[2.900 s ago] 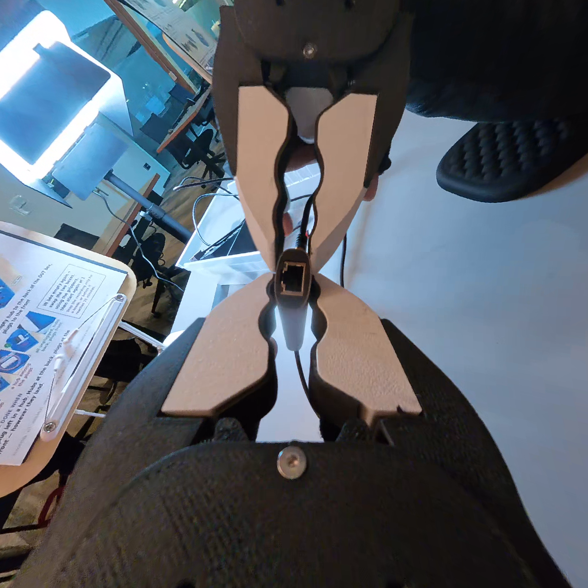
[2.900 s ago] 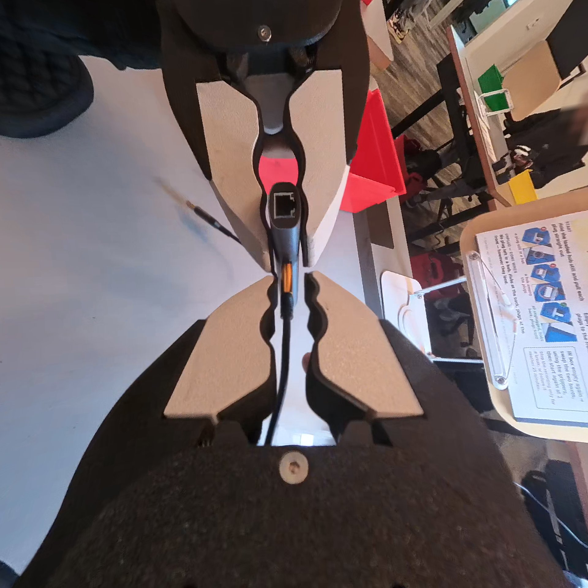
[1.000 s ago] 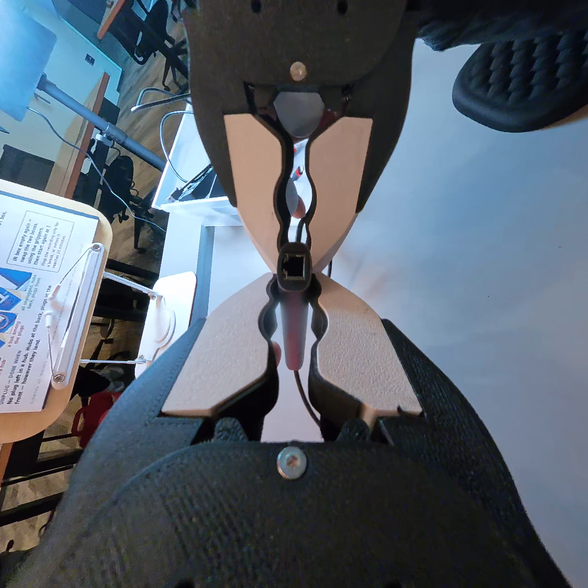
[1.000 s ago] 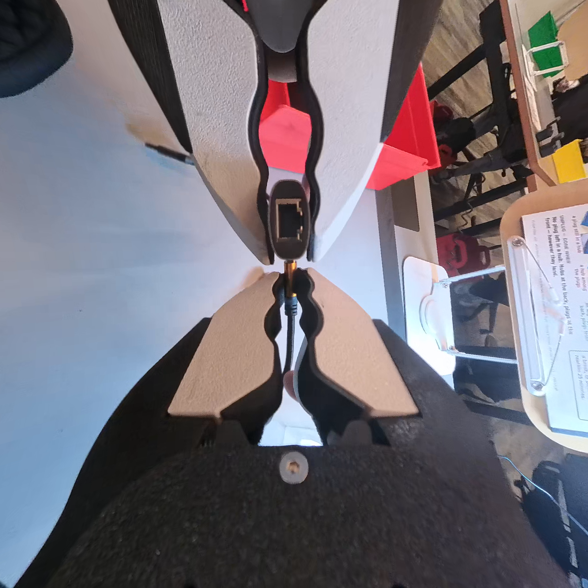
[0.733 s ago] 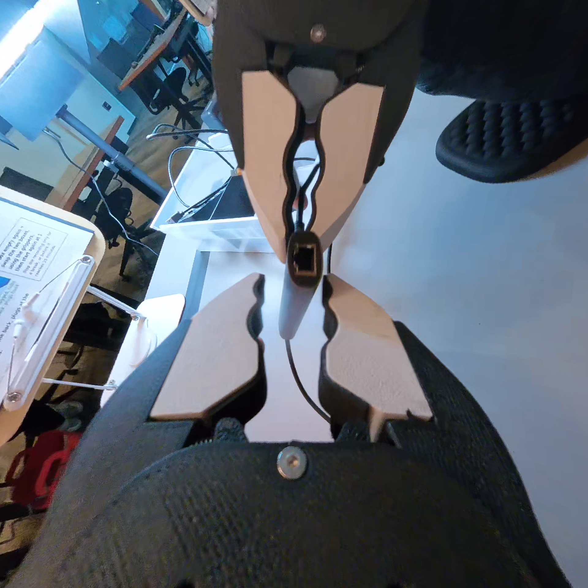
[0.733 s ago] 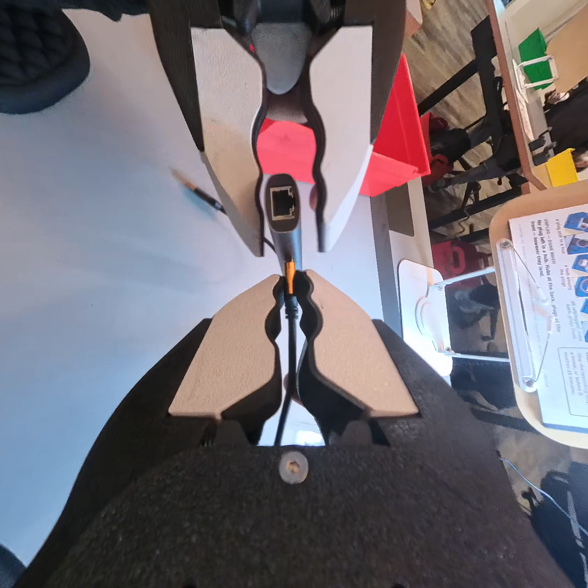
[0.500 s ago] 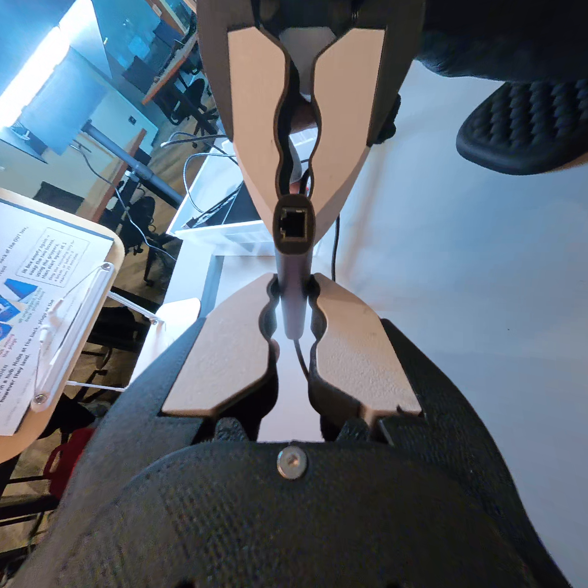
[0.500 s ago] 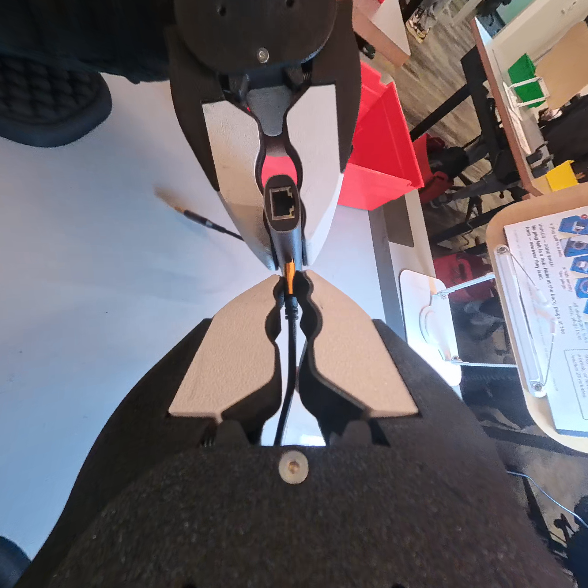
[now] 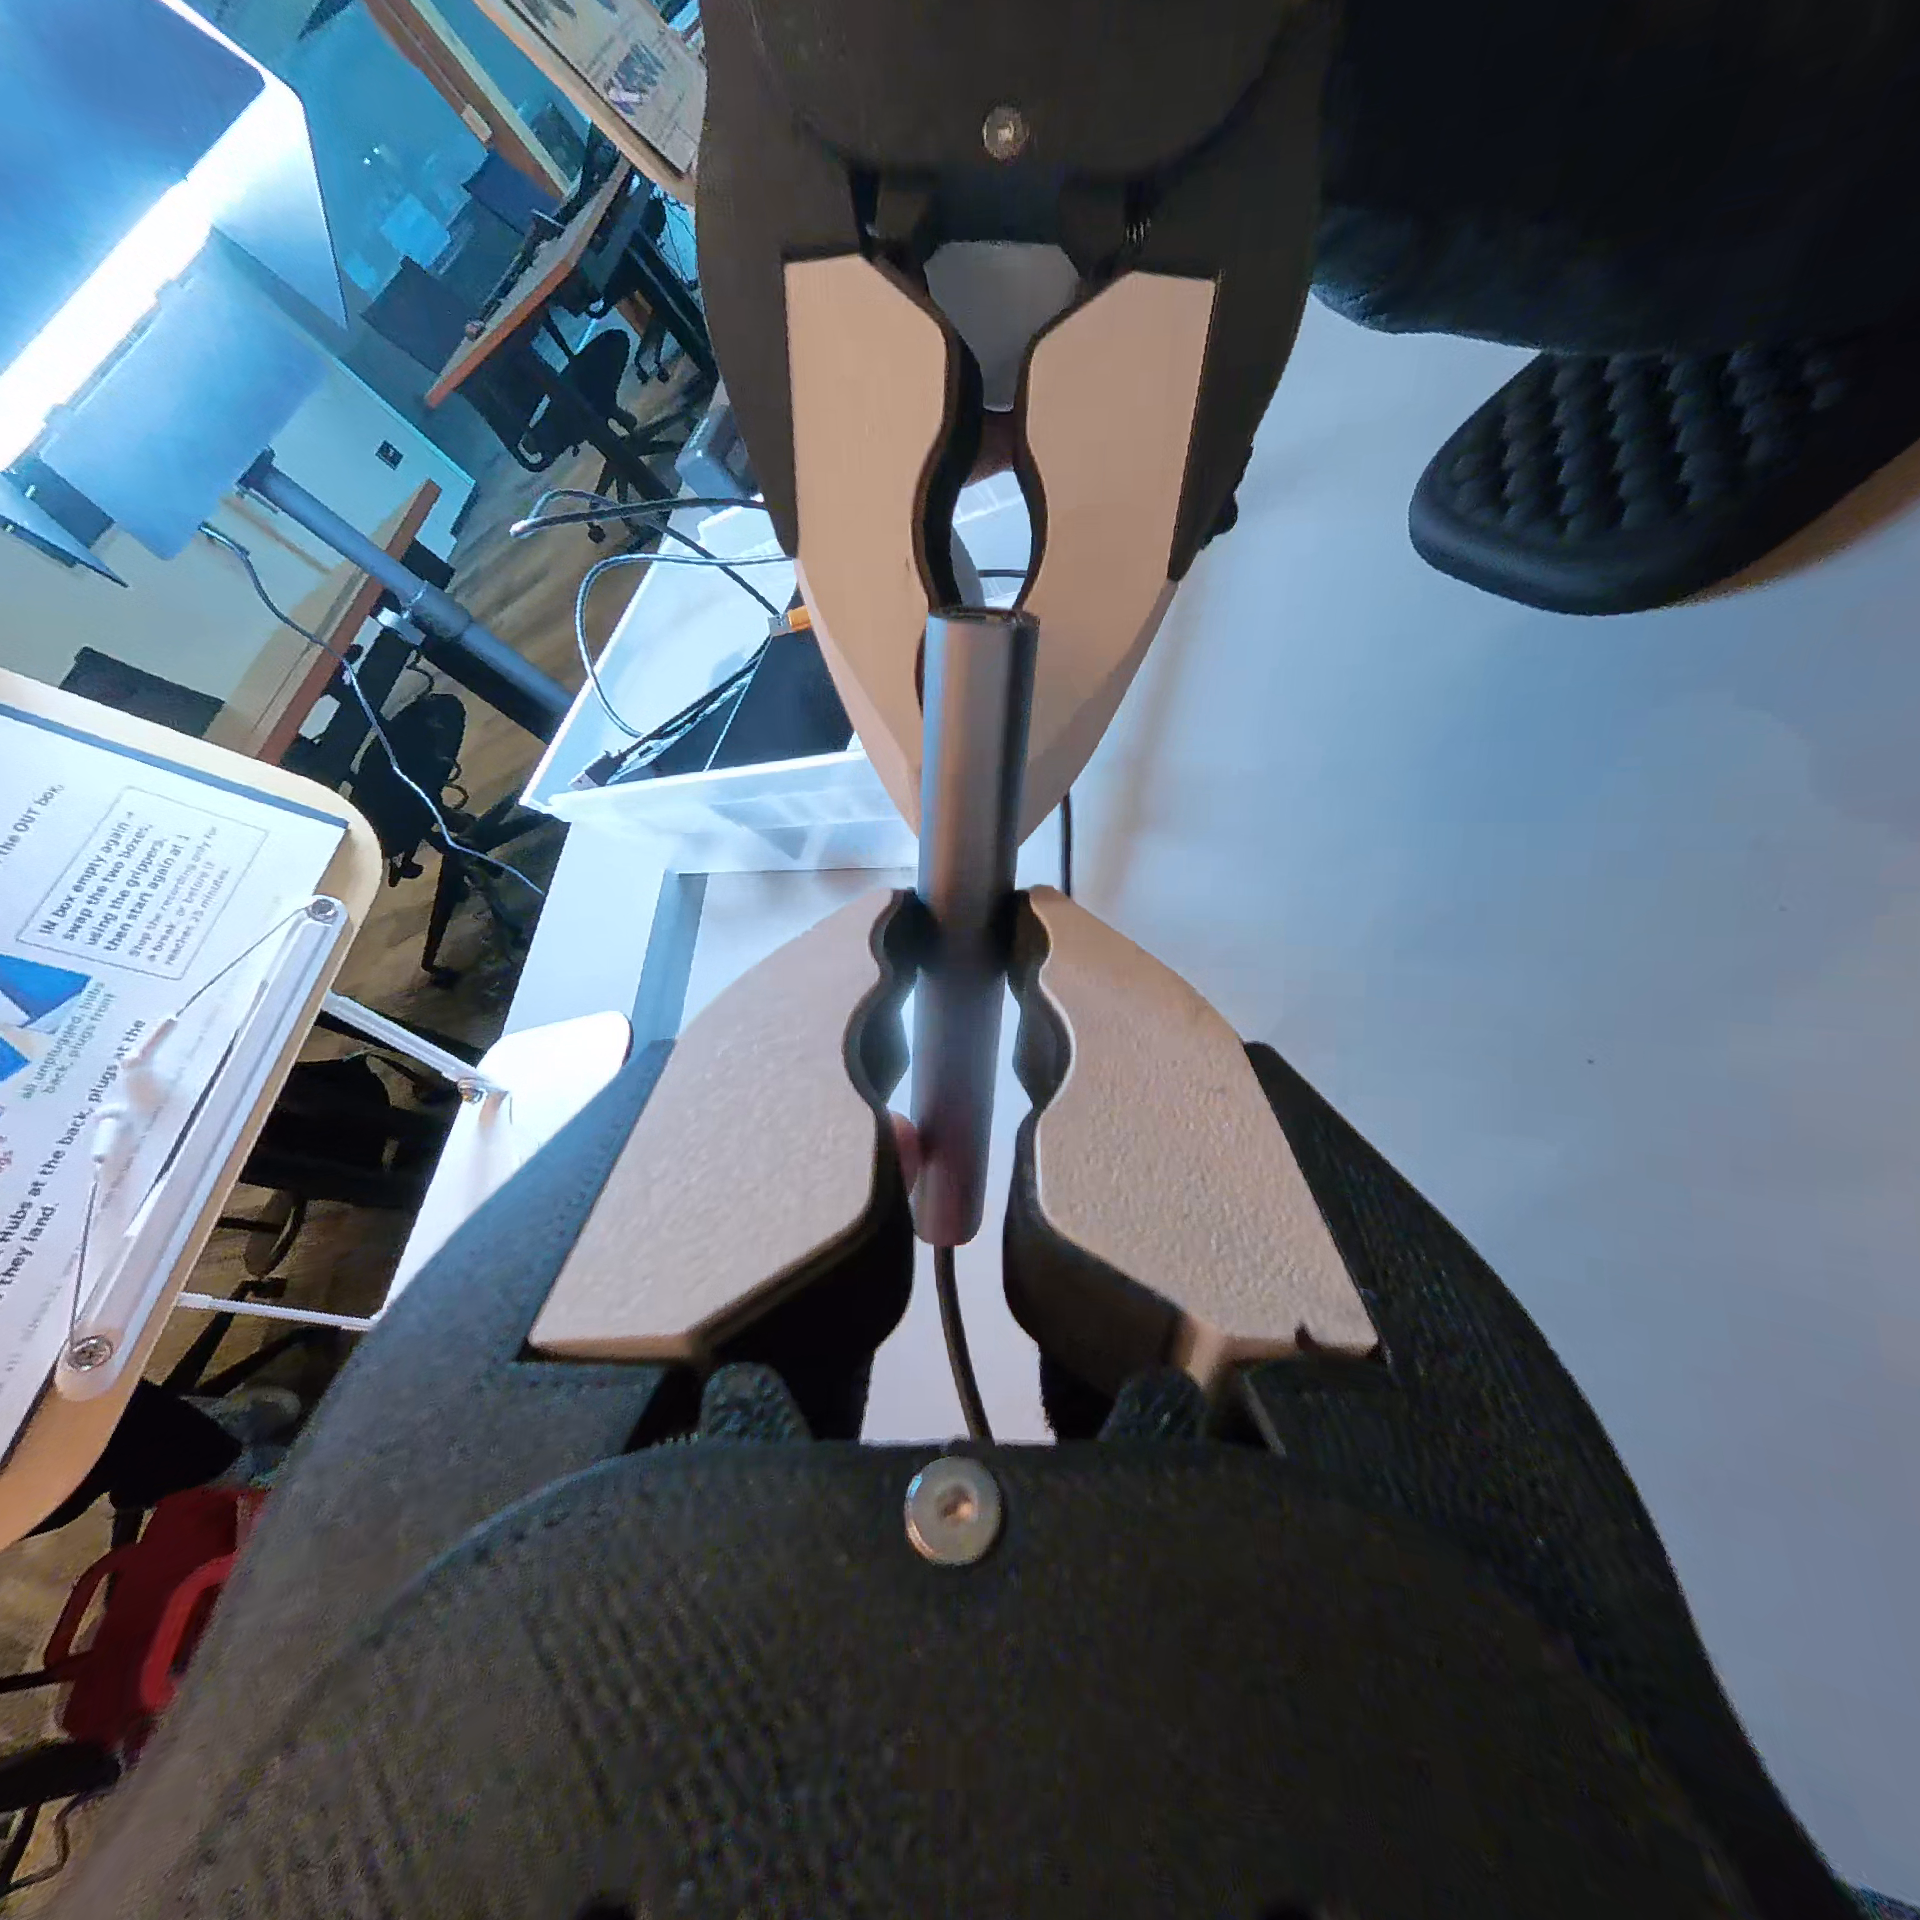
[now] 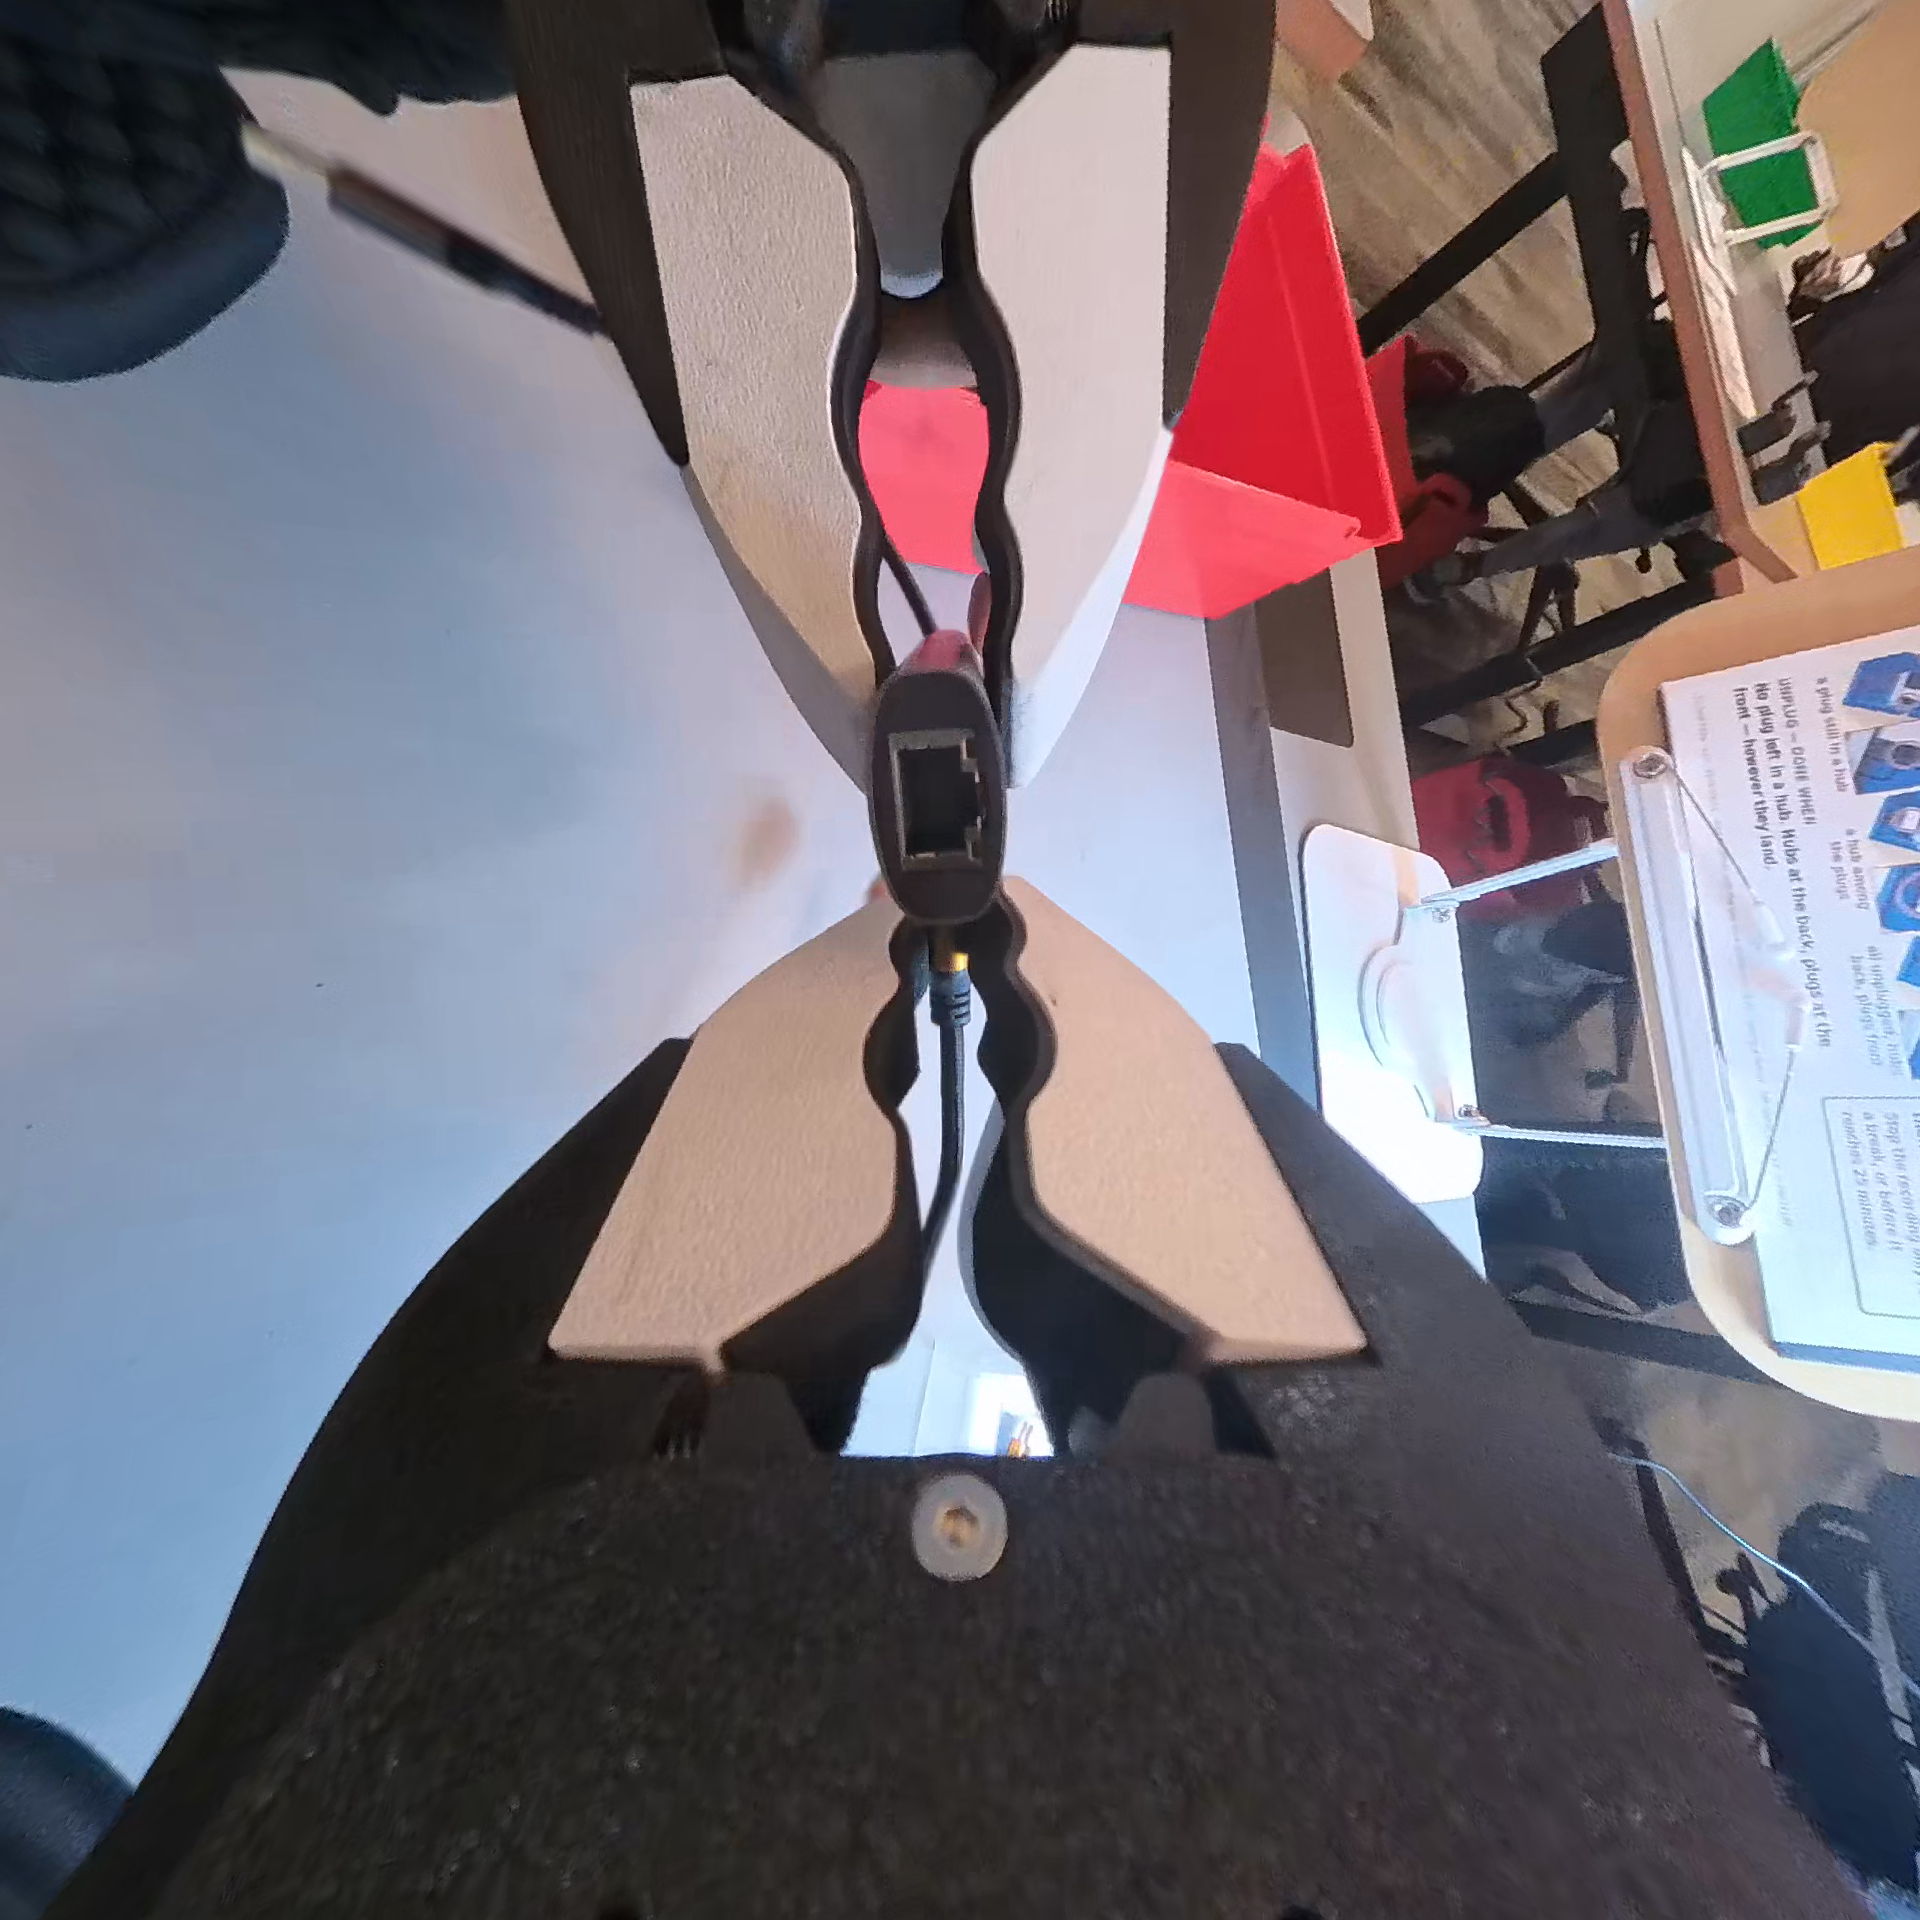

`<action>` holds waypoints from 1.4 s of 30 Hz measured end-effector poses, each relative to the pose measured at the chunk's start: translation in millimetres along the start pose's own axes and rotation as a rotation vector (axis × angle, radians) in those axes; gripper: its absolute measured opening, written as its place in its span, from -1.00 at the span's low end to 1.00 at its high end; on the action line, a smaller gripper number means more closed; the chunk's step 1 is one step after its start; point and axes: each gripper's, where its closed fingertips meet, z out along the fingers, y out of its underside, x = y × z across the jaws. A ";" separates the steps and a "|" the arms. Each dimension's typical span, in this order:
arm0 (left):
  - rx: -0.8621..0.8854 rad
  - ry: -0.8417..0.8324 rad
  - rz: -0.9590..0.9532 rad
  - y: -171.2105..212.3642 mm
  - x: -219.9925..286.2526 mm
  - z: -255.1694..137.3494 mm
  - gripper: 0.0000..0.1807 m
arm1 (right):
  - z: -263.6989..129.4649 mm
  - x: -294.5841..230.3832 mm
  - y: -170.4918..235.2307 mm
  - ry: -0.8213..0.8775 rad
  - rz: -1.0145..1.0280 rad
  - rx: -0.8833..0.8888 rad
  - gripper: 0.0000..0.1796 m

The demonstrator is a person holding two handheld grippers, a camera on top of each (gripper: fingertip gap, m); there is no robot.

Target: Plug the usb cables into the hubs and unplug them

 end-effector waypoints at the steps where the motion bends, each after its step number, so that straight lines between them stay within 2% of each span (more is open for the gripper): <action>1: -0.010 -0.001 -0.007 1.6 0.1 1.3 -0.81 | 1.6 0.1 1.9 0.006 -0.005 -0.013 -0.91; 4: -0.036 -0.007 -0.001 0.7 3.5 4.4 -0.81 | 4.1 -1.7 4.9 0.006 -0.010 -0.049 -0.91; 7: 0.043 -0.024 -0.011 -21.2 -1.7 -8.2 -0.82 | -8.4 3.0 -13.1 -0.004 0.040 0.092 -0.92; 11: 0.044 -0.011 -0.013 -18.3 1.0 -7.8 -0.82 | 4.5 -1.5 -8.7 -0.038 0.060 0.114 -0.91; 14: 0.110 -0.009 -0.038 -21.9 -5.3 -16.9 -0.81 | -14.6 4.6 -24.6 -0.027 0.074 0.210 -0.92; 18: 0.124 0.005 -0.041 -25.5 -1.5 -12.3 -0.81 | -26.6 2.5 -26.8 -0.048 0.075 0.230 -0.92; 23: 0.098 0.011 -0.049 -27.7 2.8 -9.7 -0.82 | -5.0 -0.2 -11.7 0.003 0.012 0.082 -0.91; 31: 0.182 0.027 -0.099 -29.1 -3.1 -17.9 -0.82 | -18.8 3.0 -22.0 -0.029 0.060 0.200 -0.91; 40: 0.274 0.053 -0.172 -35.9 -4.0 -19.1 -0.82 | -29.1 5.5 -28.7 -0.036 0.098 0.252 -0.91; 42: 0.317 0.063 -0.191 -41.0 -4.0 -22.9 -0.82 | -32.8 6.9 -34.4 -0.020 0.094 0.290 -0.85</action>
